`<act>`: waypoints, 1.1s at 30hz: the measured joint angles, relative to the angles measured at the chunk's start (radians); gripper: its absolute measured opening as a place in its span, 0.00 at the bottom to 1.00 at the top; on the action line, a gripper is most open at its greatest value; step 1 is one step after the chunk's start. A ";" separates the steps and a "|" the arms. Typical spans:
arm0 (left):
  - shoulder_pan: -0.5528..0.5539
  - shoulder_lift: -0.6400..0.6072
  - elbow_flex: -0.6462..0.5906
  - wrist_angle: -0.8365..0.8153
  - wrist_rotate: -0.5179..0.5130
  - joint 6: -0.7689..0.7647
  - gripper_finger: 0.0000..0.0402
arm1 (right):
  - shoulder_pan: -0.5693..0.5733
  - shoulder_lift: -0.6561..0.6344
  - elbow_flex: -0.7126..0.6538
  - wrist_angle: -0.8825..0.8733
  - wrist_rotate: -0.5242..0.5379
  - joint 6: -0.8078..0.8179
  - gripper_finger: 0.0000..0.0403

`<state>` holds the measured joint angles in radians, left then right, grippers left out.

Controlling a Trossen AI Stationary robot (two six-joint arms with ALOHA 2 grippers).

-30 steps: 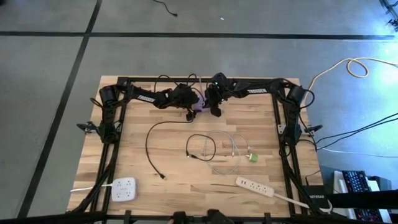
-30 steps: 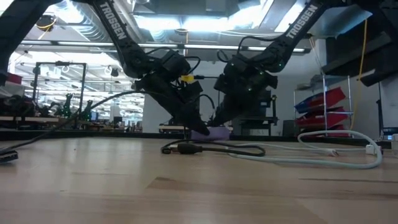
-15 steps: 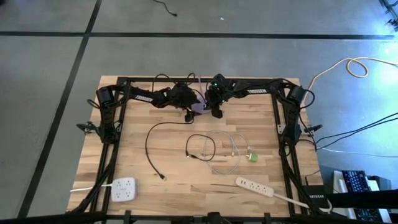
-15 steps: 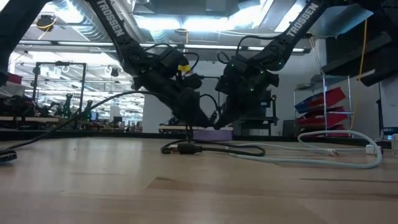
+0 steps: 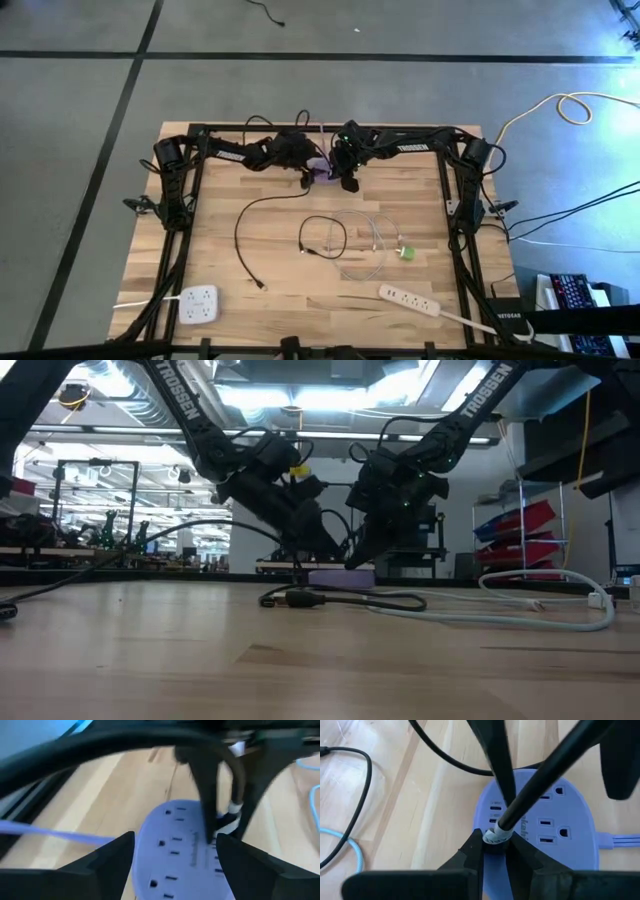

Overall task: Insert USB
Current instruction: Remove the black usb cable from the purple outlet extension

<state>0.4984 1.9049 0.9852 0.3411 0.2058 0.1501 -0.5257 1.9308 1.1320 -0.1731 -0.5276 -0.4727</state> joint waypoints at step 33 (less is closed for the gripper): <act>-0.030 0.000 0.003 -0.115 0.029 0.029 0.64 | 0.052 0.004 -0.002 0.062 -0.019 0.036 0.08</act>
<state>0.4683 1.9049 0.9883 0.2259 0.2348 0.1795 -0.4735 1.9350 1.1297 -0.1115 -0.5462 -0.4370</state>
